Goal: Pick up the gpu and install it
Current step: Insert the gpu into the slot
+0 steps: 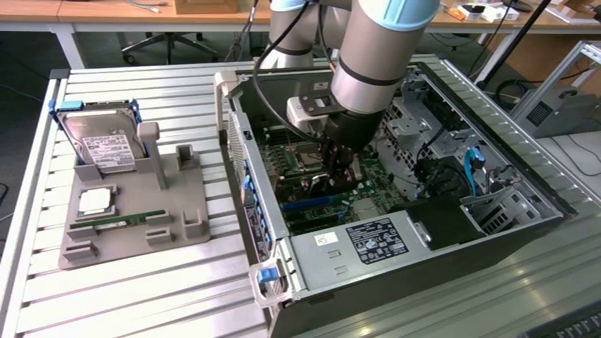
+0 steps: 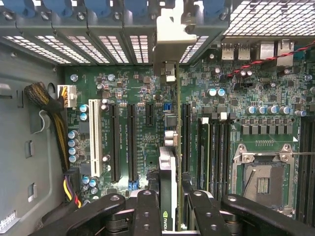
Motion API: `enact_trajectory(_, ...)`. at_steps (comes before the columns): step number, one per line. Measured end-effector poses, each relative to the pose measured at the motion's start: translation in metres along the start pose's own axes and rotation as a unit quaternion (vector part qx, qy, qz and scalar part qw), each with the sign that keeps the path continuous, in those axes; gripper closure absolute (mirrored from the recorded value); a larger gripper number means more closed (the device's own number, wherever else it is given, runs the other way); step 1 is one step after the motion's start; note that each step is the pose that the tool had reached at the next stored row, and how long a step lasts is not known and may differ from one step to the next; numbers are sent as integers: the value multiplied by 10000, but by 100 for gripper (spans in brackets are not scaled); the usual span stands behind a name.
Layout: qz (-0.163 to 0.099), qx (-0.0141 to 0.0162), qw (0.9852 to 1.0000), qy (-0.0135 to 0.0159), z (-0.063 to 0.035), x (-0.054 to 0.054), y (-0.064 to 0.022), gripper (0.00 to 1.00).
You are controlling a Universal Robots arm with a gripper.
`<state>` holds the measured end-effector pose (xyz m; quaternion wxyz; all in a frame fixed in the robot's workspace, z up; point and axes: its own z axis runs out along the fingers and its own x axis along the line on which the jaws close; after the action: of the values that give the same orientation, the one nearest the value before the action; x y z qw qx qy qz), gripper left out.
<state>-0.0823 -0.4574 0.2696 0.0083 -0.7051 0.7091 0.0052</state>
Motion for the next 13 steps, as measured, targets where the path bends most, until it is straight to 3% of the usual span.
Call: enact_trajectory(13, 0, 0, 10000, 1, 0, 9, 34, 73)
